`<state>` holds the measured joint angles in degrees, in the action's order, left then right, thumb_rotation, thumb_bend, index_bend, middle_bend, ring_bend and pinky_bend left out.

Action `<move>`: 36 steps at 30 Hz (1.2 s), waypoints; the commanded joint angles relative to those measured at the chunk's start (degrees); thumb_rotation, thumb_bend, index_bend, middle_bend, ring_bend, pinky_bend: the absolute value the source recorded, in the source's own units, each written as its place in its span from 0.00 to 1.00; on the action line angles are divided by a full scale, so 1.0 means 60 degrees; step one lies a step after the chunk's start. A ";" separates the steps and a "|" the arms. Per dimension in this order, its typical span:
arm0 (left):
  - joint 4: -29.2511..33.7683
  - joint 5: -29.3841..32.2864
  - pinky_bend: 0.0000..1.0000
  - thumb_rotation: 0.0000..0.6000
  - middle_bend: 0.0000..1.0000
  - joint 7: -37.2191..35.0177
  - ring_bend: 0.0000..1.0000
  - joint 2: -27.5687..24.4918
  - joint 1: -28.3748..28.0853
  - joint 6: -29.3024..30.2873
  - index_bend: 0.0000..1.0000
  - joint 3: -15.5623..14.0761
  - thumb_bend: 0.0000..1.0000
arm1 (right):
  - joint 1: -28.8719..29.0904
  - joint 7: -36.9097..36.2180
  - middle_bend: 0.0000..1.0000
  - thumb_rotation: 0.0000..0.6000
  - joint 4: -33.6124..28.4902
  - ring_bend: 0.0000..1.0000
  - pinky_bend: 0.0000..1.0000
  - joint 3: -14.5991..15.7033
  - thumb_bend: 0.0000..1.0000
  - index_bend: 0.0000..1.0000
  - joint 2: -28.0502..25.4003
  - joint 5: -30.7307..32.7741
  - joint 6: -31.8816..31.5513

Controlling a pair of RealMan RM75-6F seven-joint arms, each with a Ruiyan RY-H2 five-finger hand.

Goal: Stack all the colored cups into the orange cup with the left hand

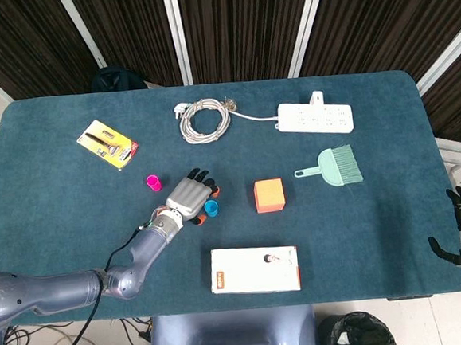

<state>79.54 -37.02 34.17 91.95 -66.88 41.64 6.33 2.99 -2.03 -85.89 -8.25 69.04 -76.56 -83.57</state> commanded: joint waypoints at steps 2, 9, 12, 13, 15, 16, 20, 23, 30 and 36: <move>-0.0101 -0.0015 0.00 1.00 0.22 0.0015 0.00 0.0131 -0.0040 0.0075 0.39 -0.0013 0.29 | 0.0001 -0.0008 0.04 1.00 0.0024 0.09 0.04 -0.0002 0.34 0.09 0.0004 0.0013 0.0015; -0.0287 -0.0017 0.00 1.00 0.23 0.0031 0.00 0.0317 -0.0085 0.0143 0.42 -0.0048 0.31 | -0.0006 -0.0038 0.04 1.00 0.0033 0.09 0.04 -0.0006 0.34 0.09 -0.0003 -0.0006 -0.0004; -0.0322 -0.0031 0.00 1.00 0.25 0.0017 0.00 0.0348 -0.0093 0.0173 0.44 -0.0038 0.33 | -0.0009 -0.0047 0.04 1.00 0.0028 0.09 0.04 -0.0003 0.34 0.09 -0.0008 -0.0017 -0.0009; -0.0324 -0.0034 0.00 1.00 0.25 0.0013 0.00 0.0350 -0.0092 0.0180 0.45 -0.0039 0.34 | -0.0010 -0.0050 0.04 1.00 0.0031 0.09 0.04 -0.0002 0.34 0.09 -0.0009 -0.0016 -0.0006; -0.0320 -0.0036 0.00 1.00 0.26 0.0016 0.00 0.0338 -0.0090 0.0186 0.46 -0.0055 0.35 | -0.0008 -0.0055 0.04 1.00 0.0035 0.09 0.04 -0.0002 0.34 0.09 -0.0010 -0.0019 -0.0002; -0.0317 -0.0034 0.00 1.00 0.26 0.0019 0.00 0.0324 -0.0087 0.0198 0.46 -0.0064 0.35 | -0.0009 -0.0058 0.04 1.00 0.0037 0.09 0.04 -0.0002 0.34 0.09 -0.0010 -0.0021 -0.0003; -0.0254 -0.0021 0.00 1.00 0.26 -0.0020 0.00 0.0255 -0.0067 0.0231 0.46 -0.0054 0.35 | -0.0009 -0.0073 0.04 1.00 0.0034 0.09 0.04 -0.0003 0.34 0.09 -0.0011 -0.0025 -0.0002; -0.0124 -0.0076 0.00 1.00 0.26 -0.0094 0.00 0.0164 -0.0042 0.0293 0.46 -0.0002 0.35 | -0.0015 -0.0082 0.04 1.00 0.0027 0.09 0.04 0.0000 0.34 0.09 -0.0018 -0.0033 -0.0008; 0.0741 -0.0499 0.00 1.00 0.26 -0.0309 0.00 -0.0570 0.0177 0.0780 0.46 0.0156 0.35 | -0.0036 -0.0101 0.04 1.00 -0.0038 0.09 0.04 0.0004 0.34 0.09 -0.0049 -0.0093 -0.0077; 0.2150 -0.1248 0.00 1.00 0.26 -0.0568 0.00 -0.1765 0.0779 0.1482 0.45 -0.0042 0.35 | -0.0036 -0.0097 0.04 1.00 -0.0077 0.09 0.04 0.0016 0.34 0.09 -0.0061 -0.0131 -0.0088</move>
<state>89.12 -42.26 31.67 84.47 -64.12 48.41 6.74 2.78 -2.61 -86.33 -8.15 68.69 -77.33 -84.07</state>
